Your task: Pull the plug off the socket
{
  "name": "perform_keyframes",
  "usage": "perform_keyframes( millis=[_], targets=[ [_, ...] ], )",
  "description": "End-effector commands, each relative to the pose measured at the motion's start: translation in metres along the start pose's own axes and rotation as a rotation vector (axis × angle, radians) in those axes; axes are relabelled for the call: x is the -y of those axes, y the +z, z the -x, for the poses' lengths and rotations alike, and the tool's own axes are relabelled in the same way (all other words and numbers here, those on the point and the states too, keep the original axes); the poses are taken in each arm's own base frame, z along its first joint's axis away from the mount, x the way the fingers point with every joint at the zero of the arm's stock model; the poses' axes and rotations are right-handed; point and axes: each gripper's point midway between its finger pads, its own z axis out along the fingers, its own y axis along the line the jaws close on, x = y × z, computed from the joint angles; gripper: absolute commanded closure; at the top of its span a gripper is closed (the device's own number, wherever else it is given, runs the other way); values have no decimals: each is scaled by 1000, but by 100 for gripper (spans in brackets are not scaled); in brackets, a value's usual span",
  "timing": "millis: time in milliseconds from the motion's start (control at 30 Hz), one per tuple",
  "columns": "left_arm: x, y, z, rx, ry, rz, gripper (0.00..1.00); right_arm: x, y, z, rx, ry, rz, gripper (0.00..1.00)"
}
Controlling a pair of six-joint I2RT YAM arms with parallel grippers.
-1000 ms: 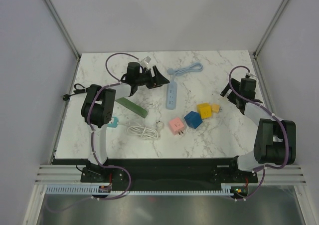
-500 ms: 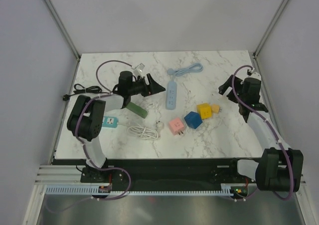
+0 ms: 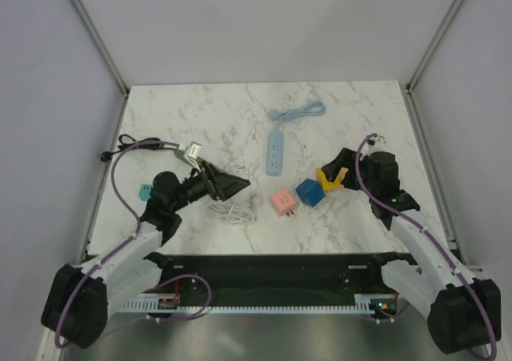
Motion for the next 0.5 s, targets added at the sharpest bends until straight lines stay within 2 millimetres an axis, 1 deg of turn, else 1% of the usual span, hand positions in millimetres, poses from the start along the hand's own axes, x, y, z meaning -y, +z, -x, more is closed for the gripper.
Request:
perform_keyframes(
  millis=[0, 33, 67, 100, 133, 167, 200, 233, 267, 300, 333, 367, 400, 433, 467],
  targets=[
    [18, -25, 7, 85, 13, 1, 17, -19, -12, 3, 54, 42, 109, 2],
    [18, -31, 2, 85, 13, 6, 17, -20, -13, -8, 30, 56, 138, 2],
    [29, -43, 2, 112, 27, -14, 17, -25, -14, -10, 30, 87, 166, 2],
    [32, -48, -1, 120, 3, -22, 17, -25, -17, -16, 24, 99, 182, 2],
    [28, -55, -11, 120, -19, -22, 16, -26, -18, -21, 14, 108, 192, 2],
    [28, -60, -16, 128, -37, -33, 16, -29, -21, -24, 4, 107, 217, 2],
    [44, -70, -14, 168, -48, -96, 16, -28, -26, -28, 8, 102, 225, 2],
    [33, -73, -28, 159, -81, -92, 16, -27, -29, -30, 10, 100, 226, 2],
    [30, -77, -36, 150, -112, -96, 16, -28, -36, -31, 23, 94, 238, 2],
    [42, -86, -35, 183, -109, -154, 16, -22, -38, -37, 21, 98, 223, 2],
    [40, -88, -40, 183, -116, -162, 16, -18, -39, -42, 20, 106, 213, 2],
    [40, -91, -46, 175, -114, -182, 16, -21, -46, -41, 52, 115, 238, 2],
    [38, -90, -53, 137, -125, -182, 16, -15, -45, -55, 31, 158, 236, 2],
    [39, -90, -57, 108, -126, -187, 16, -15, -46, -60, 31, 179, 247, 2],
    [44, -91, -65, 61, -125, -214, 16, -19, -52, -62, 36, 188, 284, 2]
  ],
)
